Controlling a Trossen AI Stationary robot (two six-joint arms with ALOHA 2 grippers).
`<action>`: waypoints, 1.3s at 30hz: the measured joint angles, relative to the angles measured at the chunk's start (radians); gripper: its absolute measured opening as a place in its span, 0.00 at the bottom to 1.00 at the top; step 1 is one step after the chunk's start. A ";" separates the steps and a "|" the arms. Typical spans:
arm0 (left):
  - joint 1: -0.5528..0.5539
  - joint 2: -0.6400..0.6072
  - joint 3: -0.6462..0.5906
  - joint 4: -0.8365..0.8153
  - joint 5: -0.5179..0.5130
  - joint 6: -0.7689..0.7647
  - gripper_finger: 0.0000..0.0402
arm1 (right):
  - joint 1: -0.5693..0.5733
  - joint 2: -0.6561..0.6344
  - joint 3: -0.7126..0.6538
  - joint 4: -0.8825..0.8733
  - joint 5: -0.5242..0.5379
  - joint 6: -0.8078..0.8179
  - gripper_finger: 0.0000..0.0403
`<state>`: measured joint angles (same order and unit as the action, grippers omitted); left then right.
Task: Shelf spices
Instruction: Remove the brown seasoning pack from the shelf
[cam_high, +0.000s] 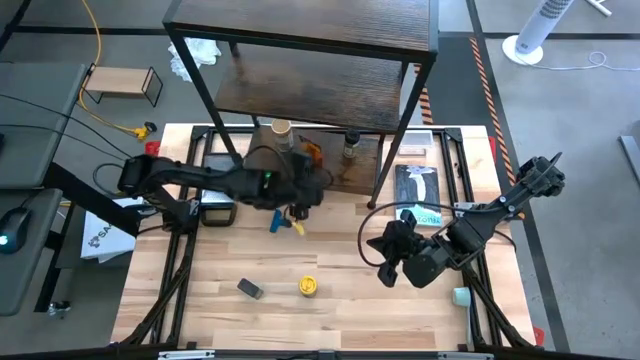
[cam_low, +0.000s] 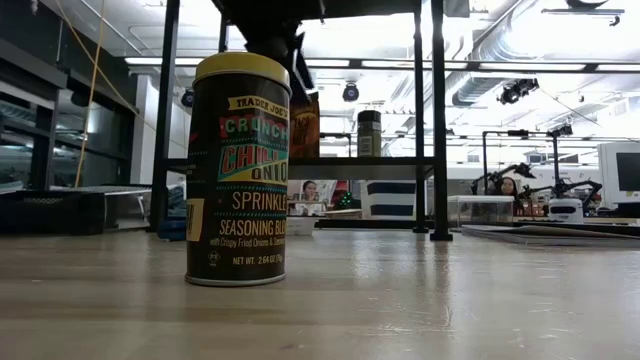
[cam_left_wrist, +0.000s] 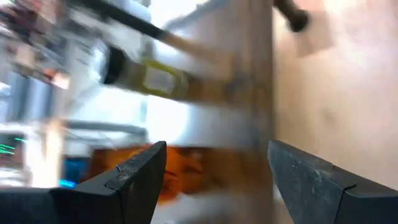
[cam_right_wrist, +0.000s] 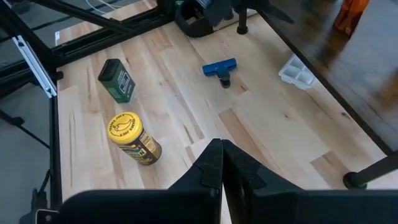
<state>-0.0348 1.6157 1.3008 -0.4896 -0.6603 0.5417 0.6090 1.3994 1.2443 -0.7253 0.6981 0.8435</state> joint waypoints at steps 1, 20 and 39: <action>0.001 0.000 -0.015 0.051 -0.029 0.055 0.69 | -0.001 0.000 0.000 -0.002 0.000 -0.007 0.00; 0.208 -0.029 0.012 0.088 0.105 0.338 0.69 | -0.004 0.000 0.000 -0.008 -0.010 -0.014 0.00; 0.290 -0.022 0.002 0.040 0.238 0.334 0.49 | -0.005 0.000 0.000 -0.007 -0.010 -0.003 0.00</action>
<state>0.2550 1.5936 1.3025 -0.4500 -0.4223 0.8752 0.6037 1.3994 1.2443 -0.7322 0.6884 0.8402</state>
